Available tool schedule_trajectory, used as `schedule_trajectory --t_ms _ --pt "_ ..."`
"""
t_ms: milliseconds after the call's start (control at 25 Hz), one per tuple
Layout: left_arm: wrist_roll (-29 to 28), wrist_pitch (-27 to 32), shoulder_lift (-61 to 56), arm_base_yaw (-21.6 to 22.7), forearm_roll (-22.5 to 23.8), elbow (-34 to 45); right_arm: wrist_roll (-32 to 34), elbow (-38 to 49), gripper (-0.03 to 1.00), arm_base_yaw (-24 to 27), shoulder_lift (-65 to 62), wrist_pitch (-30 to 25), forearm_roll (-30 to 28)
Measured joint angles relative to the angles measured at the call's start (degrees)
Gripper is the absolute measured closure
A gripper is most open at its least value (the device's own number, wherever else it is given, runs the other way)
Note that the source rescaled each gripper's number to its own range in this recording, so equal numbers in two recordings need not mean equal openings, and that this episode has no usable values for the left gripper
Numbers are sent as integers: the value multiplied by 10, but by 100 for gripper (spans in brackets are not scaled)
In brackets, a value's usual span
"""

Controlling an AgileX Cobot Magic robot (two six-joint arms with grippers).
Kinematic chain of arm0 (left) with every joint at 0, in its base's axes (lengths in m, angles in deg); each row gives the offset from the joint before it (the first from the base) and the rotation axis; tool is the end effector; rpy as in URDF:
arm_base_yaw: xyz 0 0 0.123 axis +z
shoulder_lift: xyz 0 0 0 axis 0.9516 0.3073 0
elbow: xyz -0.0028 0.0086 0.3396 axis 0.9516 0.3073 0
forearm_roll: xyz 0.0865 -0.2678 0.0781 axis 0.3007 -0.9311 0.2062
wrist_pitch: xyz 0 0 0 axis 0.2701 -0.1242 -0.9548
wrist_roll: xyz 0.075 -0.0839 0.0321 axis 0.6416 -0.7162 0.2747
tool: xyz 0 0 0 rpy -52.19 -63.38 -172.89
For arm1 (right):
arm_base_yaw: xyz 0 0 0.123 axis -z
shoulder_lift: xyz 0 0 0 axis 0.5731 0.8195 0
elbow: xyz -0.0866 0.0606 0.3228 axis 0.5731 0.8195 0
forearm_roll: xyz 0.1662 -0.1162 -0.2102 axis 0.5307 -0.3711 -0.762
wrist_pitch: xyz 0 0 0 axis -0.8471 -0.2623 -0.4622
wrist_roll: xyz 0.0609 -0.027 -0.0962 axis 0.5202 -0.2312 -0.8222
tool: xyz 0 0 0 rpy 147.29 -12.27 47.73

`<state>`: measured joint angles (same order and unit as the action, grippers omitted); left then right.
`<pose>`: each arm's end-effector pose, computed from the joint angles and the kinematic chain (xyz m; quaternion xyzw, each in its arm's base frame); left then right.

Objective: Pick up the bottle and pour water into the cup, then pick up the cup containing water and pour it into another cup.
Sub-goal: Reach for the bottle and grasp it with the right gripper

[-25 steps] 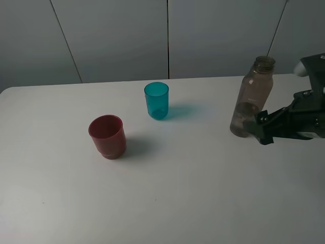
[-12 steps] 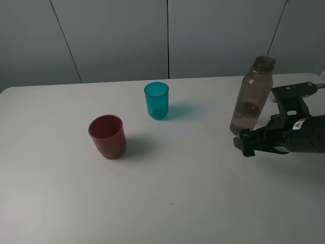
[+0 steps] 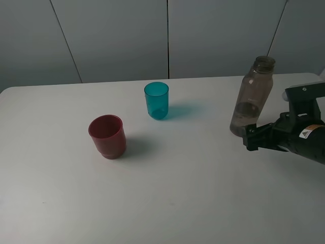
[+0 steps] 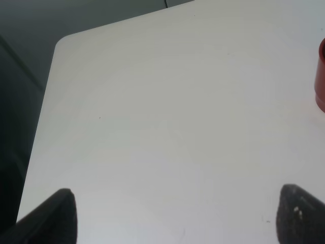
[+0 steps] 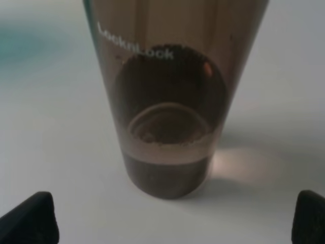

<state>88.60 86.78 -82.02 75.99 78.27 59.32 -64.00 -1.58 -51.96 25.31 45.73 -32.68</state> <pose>-0.0055 0.0013 0.2857 0.0708 0.8569 0.0846 0.5036 0.2302 0.0541 0.1160 -0.0716 0.8909 0.0218 0.4480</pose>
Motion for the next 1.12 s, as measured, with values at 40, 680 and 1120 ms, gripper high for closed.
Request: schedule_trajectory --t_ms 40,680,1120 --pt "0 0 0 0 0 0 0 3 -3 0 0 17 0" --pt "0 0 0 0 0 0 44 8 -3 0 147 220 -28" --pt "0 0 0 0 0 0 77 -39 -3 0 205 278 -58"
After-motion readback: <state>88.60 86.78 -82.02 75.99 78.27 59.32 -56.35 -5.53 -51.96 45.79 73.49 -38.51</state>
